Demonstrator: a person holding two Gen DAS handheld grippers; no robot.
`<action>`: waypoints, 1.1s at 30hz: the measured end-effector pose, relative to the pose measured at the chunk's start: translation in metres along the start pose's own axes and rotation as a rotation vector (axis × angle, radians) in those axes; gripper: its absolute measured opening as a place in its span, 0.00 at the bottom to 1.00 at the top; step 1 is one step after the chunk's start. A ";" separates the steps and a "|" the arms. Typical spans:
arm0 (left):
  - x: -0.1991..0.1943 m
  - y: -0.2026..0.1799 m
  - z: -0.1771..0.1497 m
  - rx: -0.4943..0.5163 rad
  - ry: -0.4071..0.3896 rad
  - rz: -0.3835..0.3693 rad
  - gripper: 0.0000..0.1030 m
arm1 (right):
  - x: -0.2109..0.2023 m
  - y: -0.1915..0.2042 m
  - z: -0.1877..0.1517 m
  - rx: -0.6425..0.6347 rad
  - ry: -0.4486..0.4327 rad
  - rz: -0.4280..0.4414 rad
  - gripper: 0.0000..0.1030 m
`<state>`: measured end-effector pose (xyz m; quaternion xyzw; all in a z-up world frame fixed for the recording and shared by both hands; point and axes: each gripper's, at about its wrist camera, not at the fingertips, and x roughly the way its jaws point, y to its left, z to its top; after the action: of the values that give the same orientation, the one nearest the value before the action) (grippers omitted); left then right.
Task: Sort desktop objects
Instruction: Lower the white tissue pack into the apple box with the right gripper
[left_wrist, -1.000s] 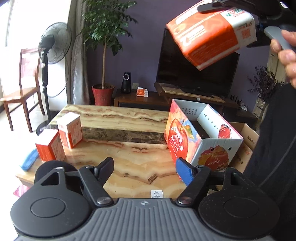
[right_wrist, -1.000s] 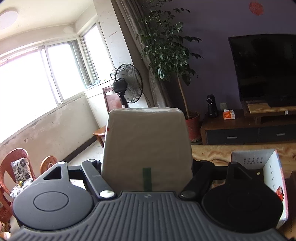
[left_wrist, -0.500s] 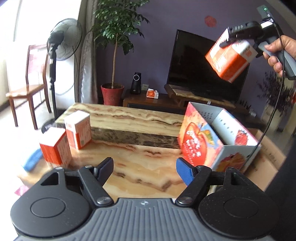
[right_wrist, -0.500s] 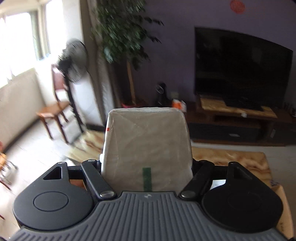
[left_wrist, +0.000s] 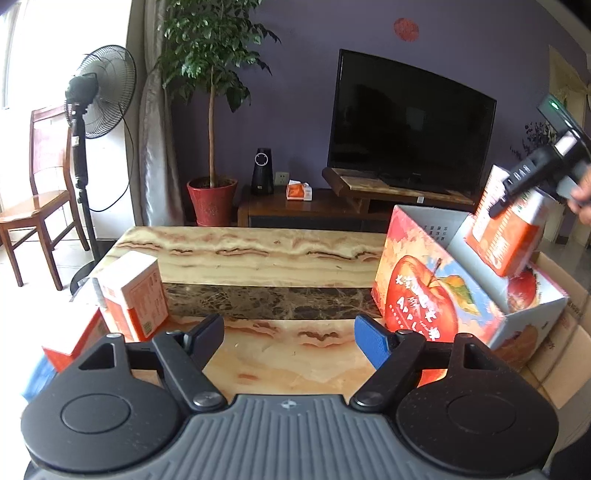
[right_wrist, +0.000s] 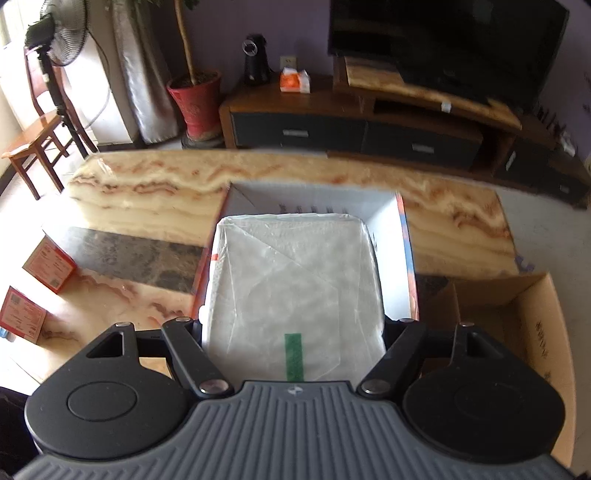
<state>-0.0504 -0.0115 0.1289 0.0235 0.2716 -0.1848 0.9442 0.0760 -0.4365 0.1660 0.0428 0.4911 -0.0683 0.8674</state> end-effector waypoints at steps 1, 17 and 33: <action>0.007 0.001 0.000 -0.002 0.006 -0.005 0.76 | 0.008 -0.001 -0.004 -0.008 0.025 -0.008 0.74; 0.076 0.007 -0.016 -0.049 0.158 0.020 0.76 | 0.087 -0.001 -0.035 -0.039 0.203 -0.040 0.74; 0.091 -0.006 -0.031 0.004 0.237 -0.039 0.76 | 0.132 0.002 -0.047 -0.034 0.321 -0.048 0.74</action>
<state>0.0036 -0.0429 0.0548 0.0416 0.3815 -0.1997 0.9016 0.1036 -0.4378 0.0285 0.0269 0.6252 -0.0728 0.7766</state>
